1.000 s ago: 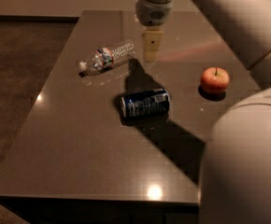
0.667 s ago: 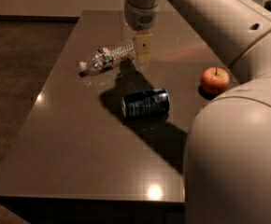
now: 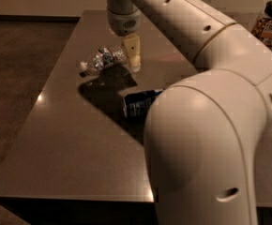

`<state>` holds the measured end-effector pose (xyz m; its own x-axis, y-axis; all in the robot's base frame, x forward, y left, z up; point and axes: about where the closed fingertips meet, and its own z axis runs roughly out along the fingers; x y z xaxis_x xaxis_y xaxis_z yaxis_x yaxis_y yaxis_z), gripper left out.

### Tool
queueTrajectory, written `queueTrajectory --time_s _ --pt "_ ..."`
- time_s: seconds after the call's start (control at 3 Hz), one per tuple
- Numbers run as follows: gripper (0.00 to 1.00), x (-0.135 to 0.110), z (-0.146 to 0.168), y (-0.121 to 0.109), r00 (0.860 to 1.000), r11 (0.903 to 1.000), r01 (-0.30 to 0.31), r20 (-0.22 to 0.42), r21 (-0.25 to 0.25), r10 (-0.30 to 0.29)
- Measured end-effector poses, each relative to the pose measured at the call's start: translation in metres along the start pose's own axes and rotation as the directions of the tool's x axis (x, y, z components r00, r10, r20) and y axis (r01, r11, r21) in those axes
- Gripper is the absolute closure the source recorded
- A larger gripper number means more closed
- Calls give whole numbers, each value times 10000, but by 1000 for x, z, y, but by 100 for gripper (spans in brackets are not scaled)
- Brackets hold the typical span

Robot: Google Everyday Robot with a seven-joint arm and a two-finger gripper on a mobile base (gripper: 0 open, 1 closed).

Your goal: Move water bottle near apple

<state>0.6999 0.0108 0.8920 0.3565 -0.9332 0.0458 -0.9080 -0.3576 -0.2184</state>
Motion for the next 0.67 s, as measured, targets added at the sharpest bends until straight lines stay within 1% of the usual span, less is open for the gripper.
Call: queueTrajectory --time_s 0.33,0.67 --pt "0 -2 13 -9 9988 9983 485 -88 -334 -488" --pt "0 -7 20 -13 9965 9954 829 -1 -486 -830"
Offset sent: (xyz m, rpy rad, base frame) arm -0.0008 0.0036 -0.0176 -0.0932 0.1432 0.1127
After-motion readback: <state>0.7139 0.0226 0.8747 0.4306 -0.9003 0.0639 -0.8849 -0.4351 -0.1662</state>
